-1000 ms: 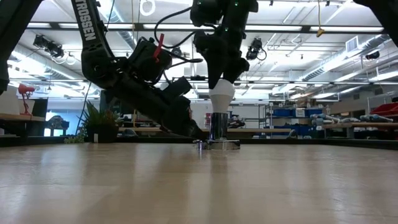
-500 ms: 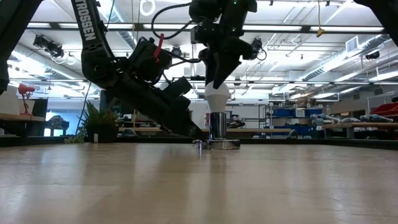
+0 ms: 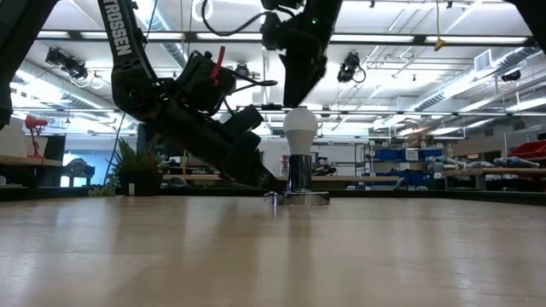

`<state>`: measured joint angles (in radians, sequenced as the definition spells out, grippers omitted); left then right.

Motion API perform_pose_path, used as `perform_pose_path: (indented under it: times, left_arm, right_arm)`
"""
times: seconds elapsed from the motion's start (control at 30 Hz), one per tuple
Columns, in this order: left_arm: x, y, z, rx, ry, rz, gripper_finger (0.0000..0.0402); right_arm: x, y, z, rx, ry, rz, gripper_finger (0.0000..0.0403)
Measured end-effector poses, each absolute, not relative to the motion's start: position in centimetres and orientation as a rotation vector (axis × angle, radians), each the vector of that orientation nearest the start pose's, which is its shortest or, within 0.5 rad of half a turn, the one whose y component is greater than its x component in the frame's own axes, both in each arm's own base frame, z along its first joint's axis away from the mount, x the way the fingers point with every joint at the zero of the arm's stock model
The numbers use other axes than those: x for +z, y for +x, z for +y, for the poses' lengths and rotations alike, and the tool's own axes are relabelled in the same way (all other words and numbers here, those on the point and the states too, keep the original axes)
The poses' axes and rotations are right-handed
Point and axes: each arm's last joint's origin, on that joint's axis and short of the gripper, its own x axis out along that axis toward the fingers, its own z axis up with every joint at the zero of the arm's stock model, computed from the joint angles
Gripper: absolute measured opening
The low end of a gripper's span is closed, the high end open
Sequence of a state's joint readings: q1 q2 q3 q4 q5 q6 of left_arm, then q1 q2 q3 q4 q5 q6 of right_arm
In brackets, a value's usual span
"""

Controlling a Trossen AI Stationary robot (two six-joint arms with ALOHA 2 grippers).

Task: Screw lightbulb
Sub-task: Remove the white lightbulb from the silver lamp

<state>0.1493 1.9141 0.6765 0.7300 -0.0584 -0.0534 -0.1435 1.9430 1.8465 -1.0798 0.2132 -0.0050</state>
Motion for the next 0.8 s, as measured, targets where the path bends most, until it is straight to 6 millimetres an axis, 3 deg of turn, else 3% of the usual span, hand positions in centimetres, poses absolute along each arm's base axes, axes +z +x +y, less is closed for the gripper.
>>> perform_pose_path:
  times: [0.13, 0.37, 0.53, 0.67, 0.8]
  left_arm:
    - [9.3, 32.6, 5.1, 0.216, -0.076, 0.502, 0.0003]
    - [9.3, 32.6, 5.1, 0.217, -0.078, 0.502, 0.0003]
    - [9.3, 32.6, 5.1, 0.217, -0.077, 0.502, 0.0003]
    - [9.3, 32.6, 5.1, 0.217, -0.076, 0.502, 0.0003]
    - [9.3, 32.6, 5.1, 0.216, -0.076, 0.502, 0.0003]
  right_arm:
    - [29.3, 39.4, -6.9, -0.372, 0.232, 1.183, 0.0319]
    - [27.8, 39.0, -9.2, -0.474, 0.352, 1.172, 0.0329]
    - [26.7, 38.7, -10.1, -0.419, 0.424, 1.189, 0.0328]
    - [26.6, 38.8, -10.1, -0.352, 0.366, 1.199, 0.0310]
    - [26.6, 38.8, -10.0, -0.190, 0.165, 1.224, 0.0280]
